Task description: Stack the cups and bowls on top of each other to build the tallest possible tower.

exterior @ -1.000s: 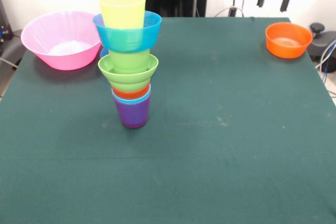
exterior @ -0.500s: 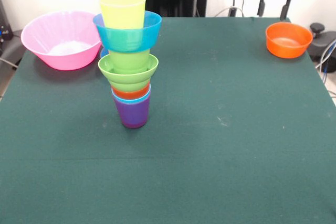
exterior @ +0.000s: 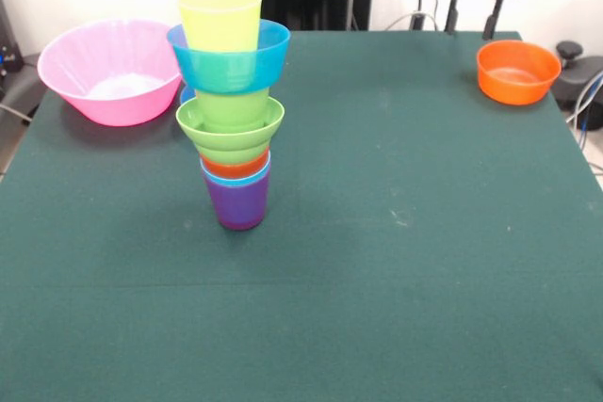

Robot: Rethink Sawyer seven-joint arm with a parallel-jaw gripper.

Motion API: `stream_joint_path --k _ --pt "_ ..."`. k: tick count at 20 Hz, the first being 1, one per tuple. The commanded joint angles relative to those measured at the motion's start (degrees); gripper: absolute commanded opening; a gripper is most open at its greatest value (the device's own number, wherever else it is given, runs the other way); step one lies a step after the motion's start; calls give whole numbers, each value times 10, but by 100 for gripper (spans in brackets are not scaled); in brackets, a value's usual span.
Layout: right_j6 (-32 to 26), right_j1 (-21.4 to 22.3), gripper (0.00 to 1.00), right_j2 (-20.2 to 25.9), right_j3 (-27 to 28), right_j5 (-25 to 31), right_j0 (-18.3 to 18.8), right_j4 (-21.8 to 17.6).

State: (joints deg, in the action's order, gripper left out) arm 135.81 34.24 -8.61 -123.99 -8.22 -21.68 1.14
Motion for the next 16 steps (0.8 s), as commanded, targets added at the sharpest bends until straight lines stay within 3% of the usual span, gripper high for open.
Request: stream_joint_path --k 1,7,13,16 --pt "138 -49 100 23 -40 -52 -18 41" --pt "137 -96 100 23 -11 -90 -25 65" --pt "125 -75 100 33 -7 -66 -21 88" --pt "108 -44 100 34 -10 -33 4 81"
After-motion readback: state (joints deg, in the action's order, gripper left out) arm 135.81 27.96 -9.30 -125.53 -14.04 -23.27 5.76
